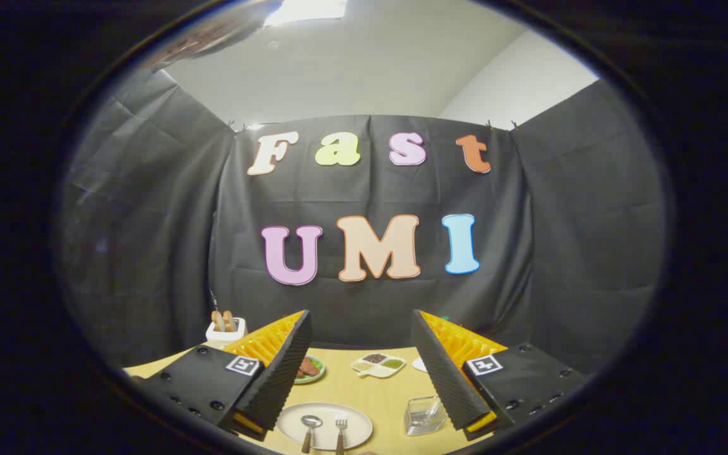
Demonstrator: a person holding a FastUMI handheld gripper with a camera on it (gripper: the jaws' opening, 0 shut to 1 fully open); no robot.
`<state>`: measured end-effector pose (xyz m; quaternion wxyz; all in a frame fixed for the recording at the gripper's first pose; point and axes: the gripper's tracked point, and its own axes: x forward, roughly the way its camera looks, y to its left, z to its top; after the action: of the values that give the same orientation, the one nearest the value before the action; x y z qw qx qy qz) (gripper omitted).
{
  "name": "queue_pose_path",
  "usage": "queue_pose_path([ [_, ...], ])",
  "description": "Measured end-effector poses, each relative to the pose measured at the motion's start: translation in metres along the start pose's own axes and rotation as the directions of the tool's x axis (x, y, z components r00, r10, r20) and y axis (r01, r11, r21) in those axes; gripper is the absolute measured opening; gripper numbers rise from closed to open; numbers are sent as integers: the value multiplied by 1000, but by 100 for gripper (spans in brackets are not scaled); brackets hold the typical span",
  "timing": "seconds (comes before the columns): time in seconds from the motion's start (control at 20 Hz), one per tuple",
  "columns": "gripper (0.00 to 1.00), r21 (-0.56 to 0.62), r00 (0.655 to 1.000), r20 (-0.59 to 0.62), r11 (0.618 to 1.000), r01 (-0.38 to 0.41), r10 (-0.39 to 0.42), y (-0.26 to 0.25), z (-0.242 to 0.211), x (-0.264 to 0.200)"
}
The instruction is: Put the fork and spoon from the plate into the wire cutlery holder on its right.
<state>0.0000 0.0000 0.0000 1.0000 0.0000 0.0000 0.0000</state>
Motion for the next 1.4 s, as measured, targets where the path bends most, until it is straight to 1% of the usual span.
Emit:
queue_pose_path([
  [0.3, 100, -24, 1000, -18, 999, -23, 22, 4, -4, 3],
  [0.85, 100, -22, 998, -47, 998, -52, 51, 12, -9, 5],
  [1.1, 100, -18, 990, -125, 998, -68, 65, 16, -25, 23],
  [1.4, 100, -11, 959, -270, 996, -91, 84, 23, -67, 43],
])
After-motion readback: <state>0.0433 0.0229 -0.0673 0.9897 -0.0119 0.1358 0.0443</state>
